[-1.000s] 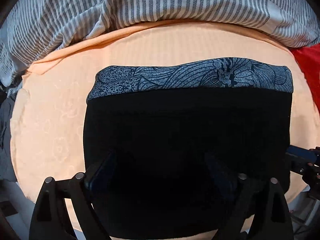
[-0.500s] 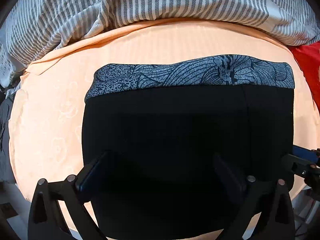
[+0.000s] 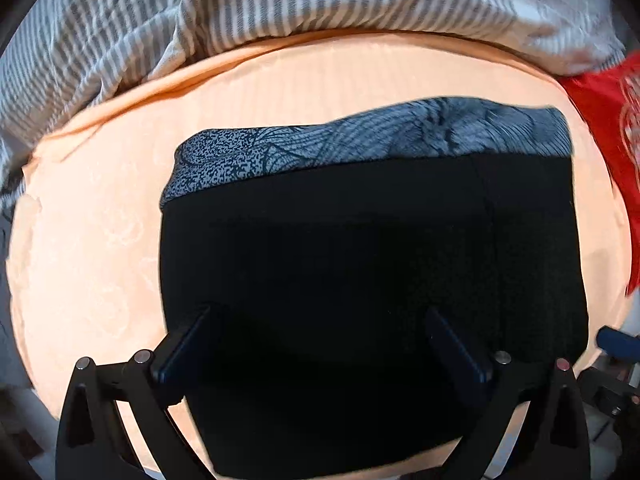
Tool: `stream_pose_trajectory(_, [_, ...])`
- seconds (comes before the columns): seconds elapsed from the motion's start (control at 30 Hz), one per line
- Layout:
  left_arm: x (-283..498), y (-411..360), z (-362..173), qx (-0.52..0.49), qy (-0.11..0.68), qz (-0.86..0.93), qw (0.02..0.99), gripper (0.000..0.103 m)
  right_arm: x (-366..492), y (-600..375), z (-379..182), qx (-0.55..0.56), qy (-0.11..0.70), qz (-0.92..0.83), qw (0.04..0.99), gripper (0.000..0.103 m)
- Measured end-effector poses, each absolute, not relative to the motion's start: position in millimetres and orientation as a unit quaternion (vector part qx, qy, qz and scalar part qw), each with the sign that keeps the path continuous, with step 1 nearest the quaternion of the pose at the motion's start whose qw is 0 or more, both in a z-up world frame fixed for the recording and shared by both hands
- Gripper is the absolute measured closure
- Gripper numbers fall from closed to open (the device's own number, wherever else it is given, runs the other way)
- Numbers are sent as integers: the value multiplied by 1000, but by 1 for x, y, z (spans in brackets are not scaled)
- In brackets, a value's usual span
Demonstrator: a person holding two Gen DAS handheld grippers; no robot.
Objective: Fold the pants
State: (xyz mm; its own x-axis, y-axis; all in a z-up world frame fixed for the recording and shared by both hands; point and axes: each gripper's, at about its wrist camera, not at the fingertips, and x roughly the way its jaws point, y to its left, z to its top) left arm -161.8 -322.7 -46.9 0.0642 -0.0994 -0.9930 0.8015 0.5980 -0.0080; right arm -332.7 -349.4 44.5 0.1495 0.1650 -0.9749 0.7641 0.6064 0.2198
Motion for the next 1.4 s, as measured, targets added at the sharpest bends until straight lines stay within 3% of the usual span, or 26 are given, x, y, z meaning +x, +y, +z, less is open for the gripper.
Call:
stream_pose_trajectory(0.03, [-165, -319, -42, 299, 592, -340, 667, 0, -336, -346, 48, 382, 610, -233, 654, 22])
stream_pose_trajectory(0.2, [-179, -291, -16, 311, 572, -327, 685, 0, -342, -332, 60, 357, 606, -269, 659, 16])
stream_pose_trajectory(0.3, [-184, -272, -7, 312, 571, -310, 693, 0, -339, -326, 64, 339, 601, -287, 664, 0])
stream_pose_trajectory(0.9, [-205, -238, 14, 285, 593, -292, 695, 0, -314, -294, 74, 284, 614, -288, 678, 0])
stream_pose_trajectory(1.4, [-206, -236, 15, 284, 594, -295, 692, 0, -315, -293, 72, 301, 613, -280, 675, 0])
